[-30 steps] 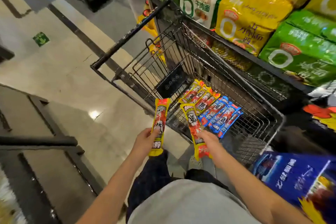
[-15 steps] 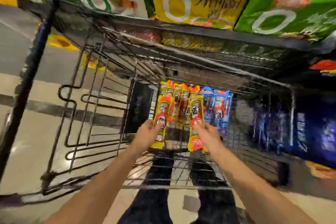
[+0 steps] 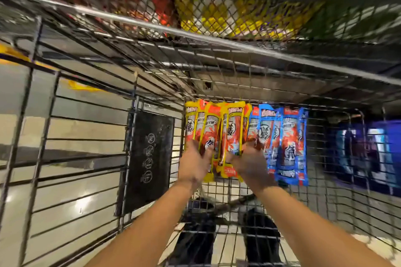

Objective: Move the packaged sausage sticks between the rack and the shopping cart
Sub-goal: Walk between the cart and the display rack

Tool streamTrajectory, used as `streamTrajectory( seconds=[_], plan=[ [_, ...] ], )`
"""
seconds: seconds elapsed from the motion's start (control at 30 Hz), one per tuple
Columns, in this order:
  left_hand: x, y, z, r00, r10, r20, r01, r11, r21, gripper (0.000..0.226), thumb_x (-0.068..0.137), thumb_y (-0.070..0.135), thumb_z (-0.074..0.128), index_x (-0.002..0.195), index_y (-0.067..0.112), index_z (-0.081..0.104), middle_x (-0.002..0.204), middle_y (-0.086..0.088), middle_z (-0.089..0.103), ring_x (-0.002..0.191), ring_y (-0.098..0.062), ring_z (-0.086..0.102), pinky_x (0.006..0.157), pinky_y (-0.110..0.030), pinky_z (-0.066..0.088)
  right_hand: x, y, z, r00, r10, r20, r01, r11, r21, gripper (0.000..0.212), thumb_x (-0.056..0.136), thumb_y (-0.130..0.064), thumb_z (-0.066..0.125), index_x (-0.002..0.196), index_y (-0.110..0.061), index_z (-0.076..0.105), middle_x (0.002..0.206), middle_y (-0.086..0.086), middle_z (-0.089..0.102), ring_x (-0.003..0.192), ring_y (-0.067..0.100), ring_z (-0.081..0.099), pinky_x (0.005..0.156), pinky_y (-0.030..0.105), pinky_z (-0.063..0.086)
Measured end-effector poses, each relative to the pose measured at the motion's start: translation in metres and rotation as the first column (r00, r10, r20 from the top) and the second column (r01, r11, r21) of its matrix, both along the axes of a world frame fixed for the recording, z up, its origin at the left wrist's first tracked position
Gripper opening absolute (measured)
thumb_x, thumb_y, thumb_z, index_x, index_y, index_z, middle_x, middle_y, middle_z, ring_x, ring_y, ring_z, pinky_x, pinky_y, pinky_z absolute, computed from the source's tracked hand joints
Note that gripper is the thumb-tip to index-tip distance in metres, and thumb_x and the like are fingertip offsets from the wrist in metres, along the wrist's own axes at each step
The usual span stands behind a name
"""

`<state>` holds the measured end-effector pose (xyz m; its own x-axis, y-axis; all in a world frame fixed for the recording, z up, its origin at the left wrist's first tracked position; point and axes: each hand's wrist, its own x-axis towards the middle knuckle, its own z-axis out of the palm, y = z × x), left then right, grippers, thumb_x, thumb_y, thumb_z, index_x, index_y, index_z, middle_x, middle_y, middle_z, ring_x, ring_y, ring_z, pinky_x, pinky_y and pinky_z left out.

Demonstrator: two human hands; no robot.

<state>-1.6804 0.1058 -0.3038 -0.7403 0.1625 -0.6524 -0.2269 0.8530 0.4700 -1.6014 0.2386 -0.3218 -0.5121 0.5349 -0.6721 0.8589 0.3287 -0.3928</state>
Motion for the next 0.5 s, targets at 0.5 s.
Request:
streamTrajectory(
  seconds=[0.5],
  plan=[
    [-0.004, -0.012, -0.03, 0.951, -0.272, -0.147, 0.272, 0.962, -0.014, 0.046, 0.098, 0.045, 0.046, 0.134, 0.017, 0.044, 0.129, -0.003, 0.056, 0.116, -0.021, 0.057, 0.093, -0.036, 0.05, 0.014, -0.022, -0.014, 0.99, -0.106, -0.097, 0.109, 0.994, 0.026, 0.039, 0.093, -0.048, 0.056, 0.114, -0.014, 0.056, 0.09, 0.003, 0.07, 0.082, 0.023, 0.064, 0.074, 0.035, 0.051]
  ],
)
